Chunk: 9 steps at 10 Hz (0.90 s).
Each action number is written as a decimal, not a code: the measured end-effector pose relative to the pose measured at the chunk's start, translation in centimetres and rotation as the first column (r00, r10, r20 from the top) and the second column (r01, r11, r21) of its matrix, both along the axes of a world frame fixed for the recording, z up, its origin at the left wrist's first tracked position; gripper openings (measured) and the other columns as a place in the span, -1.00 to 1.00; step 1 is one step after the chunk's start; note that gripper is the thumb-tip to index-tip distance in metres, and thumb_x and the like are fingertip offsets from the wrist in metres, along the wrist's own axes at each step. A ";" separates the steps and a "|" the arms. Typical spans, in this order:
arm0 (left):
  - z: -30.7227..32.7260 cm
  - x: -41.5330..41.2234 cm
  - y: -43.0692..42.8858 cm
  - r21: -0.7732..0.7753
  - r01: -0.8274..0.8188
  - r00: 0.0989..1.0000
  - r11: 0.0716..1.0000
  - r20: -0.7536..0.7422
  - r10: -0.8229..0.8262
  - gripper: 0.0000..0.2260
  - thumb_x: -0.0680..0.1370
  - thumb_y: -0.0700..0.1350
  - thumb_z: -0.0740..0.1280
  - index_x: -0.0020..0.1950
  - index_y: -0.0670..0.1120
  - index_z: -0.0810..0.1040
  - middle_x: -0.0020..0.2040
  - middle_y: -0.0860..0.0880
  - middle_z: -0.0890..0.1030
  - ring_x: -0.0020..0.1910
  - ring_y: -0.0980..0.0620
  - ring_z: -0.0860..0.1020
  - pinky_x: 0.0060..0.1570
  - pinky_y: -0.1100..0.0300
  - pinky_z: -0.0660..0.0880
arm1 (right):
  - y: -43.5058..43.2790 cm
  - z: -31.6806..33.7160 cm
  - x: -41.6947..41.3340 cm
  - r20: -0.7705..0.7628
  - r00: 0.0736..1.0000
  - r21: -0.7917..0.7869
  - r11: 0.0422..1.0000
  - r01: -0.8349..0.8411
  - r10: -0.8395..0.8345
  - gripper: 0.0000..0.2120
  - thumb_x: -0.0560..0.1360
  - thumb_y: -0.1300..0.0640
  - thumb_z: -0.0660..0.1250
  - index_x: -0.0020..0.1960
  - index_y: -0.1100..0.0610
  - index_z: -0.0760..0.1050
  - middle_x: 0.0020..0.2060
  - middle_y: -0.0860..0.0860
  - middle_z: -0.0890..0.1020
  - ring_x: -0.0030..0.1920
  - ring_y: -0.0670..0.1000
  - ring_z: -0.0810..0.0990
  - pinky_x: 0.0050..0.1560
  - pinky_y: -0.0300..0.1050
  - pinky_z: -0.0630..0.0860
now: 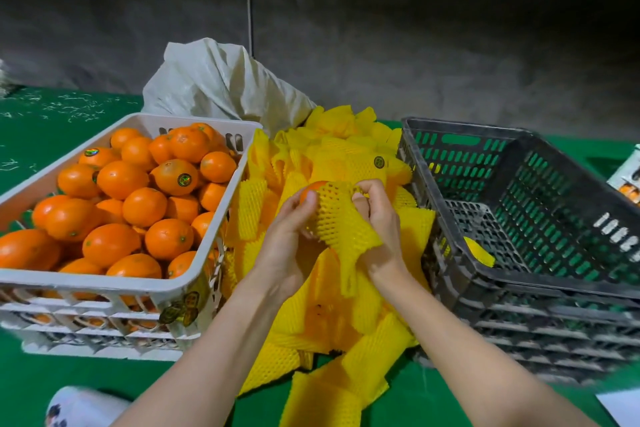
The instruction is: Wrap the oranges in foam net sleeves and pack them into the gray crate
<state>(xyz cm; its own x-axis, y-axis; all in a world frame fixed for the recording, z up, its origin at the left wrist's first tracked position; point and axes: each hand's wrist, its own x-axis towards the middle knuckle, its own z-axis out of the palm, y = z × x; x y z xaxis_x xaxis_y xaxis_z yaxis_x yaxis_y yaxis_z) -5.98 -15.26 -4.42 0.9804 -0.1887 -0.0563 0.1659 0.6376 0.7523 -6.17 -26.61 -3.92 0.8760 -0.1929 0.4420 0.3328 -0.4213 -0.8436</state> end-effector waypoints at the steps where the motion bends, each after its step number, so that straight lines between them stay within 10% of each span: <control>1: 0.4 -0.1 -0.6 -0.073 -0.022 0.987 0.997 -0.160 0.010 -0.58 0.55 0.08 0.20 0.21 -0.20 0.55 -0.03 -0.17 0.67 -0.05 -0.05 0.65 0.01 0.05 0.55 | 1.2 -0.7 -1.2 0.077 0.997 -0.050 0.999 0.009 -0.005 -0.84 0.52 -0.03 0.08 -0.07 0.05 0.33 -0.43 -0.11 0.39 -0.37 -0.13 0.37 -0.26 0.03 0.26; 2: -0.3 0.4 -0.3 0.132 -0.131 0.979 0.983 -0.138 0.149 -0.66 0.61 0.12 0.15 -0.20 0.01 0.59 -0.45 0.04 0.64 -0.48 0.15 0.61 -0.45 0.23 0.51 | 1.2 -0.2 -1.0 0.166 0.986 -0.017 1.000 -0.016 0.018 -0.81 0.53 -0.01 0.17 -0.11 0.11 0.38 -0.45 -0.11 0.34 -0.43 -0.15 0.33 -0.34 -0.13 0.27; 4: 0.0 0.1 -0.4 0.042 0.053 0.992 0.998 -0.117 -0.048 -0.38 0.41 0.36 0.13 0.09 -0.12 0.61 -0.01 -0.11 0.69 -0.05 -0.02 0.67 -0.22 0.16 0.61 | 0.2 1.6 1.2 -0.044 0.996 0.306 0.950 -0.055 0.071 -0.68 0.57 0.17 0.24 -0.35 0.10 0.33 -0.38 0.06 0.37 -0.30 -0.08 0.33 -0.25 -0.15 0.28; 6: 0.0 0.0 -0.5 0.084 0.008 1.000 0.996 0.021 -0.009 -0.51 0.31 0.19 0.36 0.10 -0.10 0.57 -0.05 -0.08 0.70 -0.10 0.00 0.67 -0.27 0.16 0.59 | 0.6 1.5 0.8 -0.234 0.910 0.627 0.769 -0.127 0.342 -0.76 0.58 0.15 0.19 -0.24 0.20 0.41 -0.33 0.15 0.48 -0.22 0.07 0.43 -0.18 -0.04 0.37; 8: 0.3 0.9 -2.0 0.155 -0.228 0.970 0.961 -0.053 0.239 -0.74 0.60 0.15 0.17 0.12 0.11 0.59 -0.14 0.31 0.57 -0.17 0.33 0.54 0.09 0.02 0.50 | 0.8 1.8 -0.9 -0.389 0.844 0.503 0.852 -0.142 0.370 -0.71 0.64 0.07 0.03 -0.11 0.05 0.48 -0.21 0.05 0.56 -0.23 -0.04 0.54 -0.13 -0.16 0.43; 9: 0.0 0.6 -1.6 0.245 -0.396 0.915 0.885 0.031 0.401 -0.71 0.61 0.06 0.21 -0.29 0.06 0.54 -0.30 0.11 0.57 -0.28 0.14 0.54 -0.13 0.09 0.48 | 0.5 1.0 -1.7 -0.432 0.837 0.383 0.908 -0.167 0.336 -0.79 0.65 0.19 -0.03 -0.05 0.01 0.33 -0.09 -0.04 0.43 -0.31 -0.28 0.40 -0.20 -0.33 0.39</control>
